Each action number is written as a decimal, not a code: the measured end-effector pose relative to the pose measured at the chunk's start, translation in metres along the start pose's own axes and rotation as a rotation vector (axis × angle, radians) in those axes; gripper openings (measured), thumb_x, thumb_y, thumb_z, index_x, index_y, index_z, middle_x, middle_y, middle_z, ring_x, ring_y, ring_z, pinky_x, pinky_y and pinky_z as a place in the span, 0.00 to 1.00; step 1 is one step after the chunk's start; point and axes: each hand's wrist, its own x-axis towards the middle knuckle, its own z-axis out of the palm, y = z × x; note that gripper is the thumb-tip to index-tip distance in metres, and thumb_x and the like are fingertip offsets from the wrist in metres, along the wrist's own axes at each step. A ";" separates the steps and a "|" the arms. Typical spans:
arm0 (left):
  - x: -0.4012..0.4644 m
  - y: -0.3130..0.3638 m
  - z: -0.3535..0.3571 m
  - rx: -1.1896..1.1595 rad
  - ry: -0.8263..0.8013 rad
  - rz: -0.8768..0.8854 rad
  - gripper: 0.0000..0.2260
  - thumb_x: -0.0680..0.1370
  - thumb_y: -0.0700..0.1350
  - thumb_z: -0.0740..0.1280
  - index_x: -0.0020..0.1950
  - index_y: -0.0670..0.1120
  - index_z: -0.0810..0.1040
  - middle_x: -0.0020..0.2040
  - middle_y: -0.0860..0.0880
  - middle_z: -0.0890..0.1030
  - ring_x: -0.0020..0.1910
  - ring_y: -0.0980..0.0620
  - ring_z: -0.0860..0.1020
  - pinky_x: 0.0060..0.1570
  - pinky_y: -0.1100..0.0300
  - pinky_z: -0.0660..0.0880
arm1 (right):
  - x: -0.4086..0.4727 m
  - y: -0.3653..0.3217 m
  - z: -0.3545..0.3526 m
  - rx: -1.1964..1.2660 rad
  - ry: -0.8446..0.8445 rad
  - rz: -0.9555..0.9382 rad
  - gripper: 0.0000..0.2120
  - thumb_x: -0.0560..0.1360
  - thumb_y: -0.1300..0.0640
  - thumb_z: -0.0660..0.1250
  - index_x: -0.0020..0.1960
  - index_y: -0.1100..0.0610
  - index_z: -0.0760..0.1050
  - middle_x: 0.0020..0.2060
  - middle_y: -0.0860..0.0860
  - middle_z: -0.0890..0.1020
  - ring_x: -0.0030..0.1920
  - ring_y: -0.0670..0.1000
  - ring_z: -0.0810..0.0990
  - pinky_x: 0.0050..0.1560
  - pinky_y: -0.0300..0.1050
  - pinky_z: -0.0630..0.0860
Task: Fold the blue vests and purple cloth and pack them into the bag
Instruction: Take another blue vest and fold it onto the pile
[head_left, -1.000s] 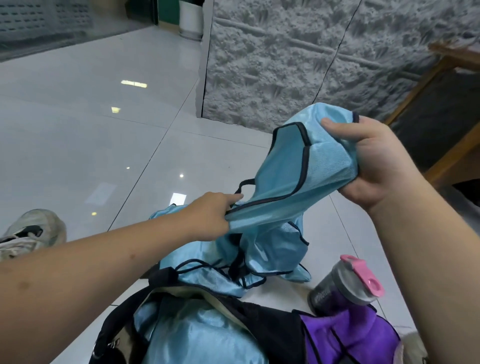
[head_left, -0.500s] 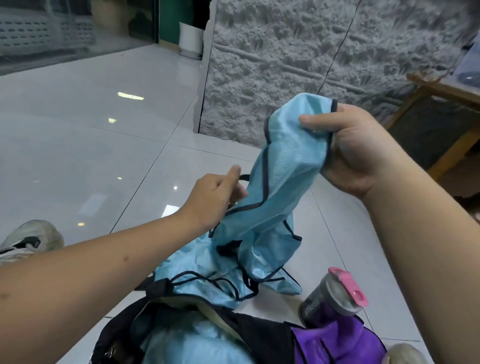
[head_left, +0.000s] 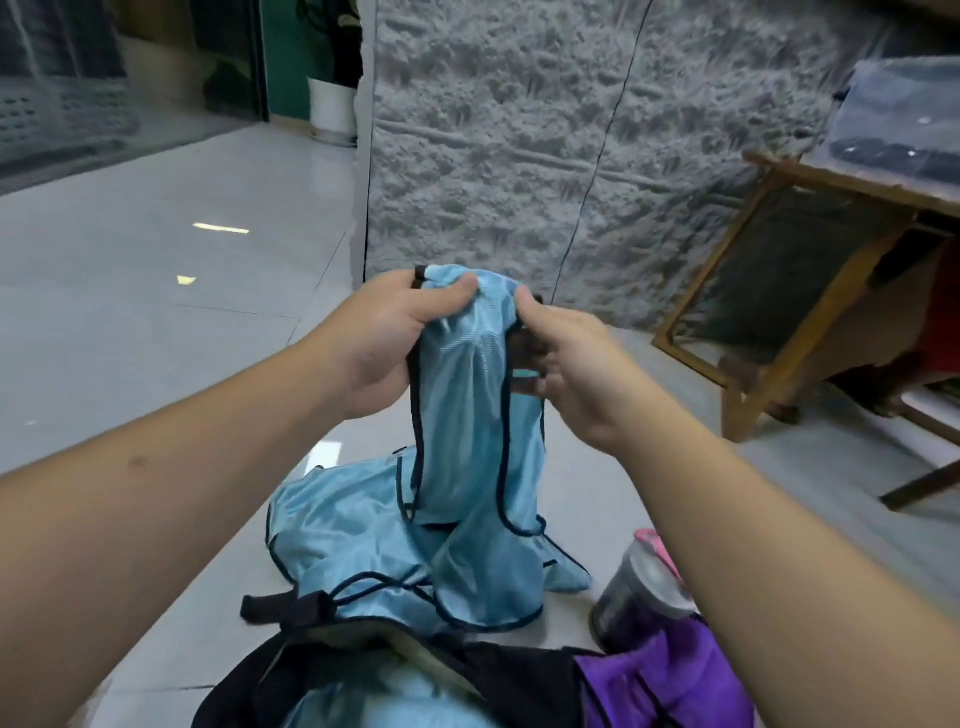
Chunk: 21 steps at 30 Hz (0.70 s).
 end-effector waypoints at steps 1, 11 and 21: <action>0.002 0.002 -0.002 0.003 0.016 0.000 0.09 0.83 0.42 0.66 0.58 0.39 0.82 0.56 0.42 0.86 0.55 0.45 0.85 0.60 0.51 0.81 | 0.002 0.011 0.001 -0.003 -0.013 0.037 0.26 0.83 0.40 0.64 0.65 0.62 0.81 0.49 0.54 0.88 0.51 0.55 0.86 0.57 0.55 0.82; 0.009 0.009 -0.023 0.021 0.135 0.027 0.08 0.84 0.44 0.65 0.56 0.42 0.83 0.52 0.46 0.88 0.53 0.48 0.86 0.51 0.55 0.82 | 0.009 0.110 0.007 -0.454 -0.137 0.239 0.46 0.68 0.19 0.52 0.46 0.62 0.81 0.42 0.64 0.84 0.40 0.56 0.79 0.55 0.55 0.79; 0.005 0.015 -0.036 -0.070 0.225 0.044 0.07 0.84 0.44 0.66 0.53 0.44 0.83 0.49 0.47 0.88 0.50 0.49 0.87 0.45 0.57 0.83 | 0.005 0.170 0.003 -0.409 0.159 0.374 0.09 0.75 0.57 0.70 0.39 0.62 0.77 0.34 0.59 0.82 0.32 0.56 0.80 0.34 0.48 0.77</action>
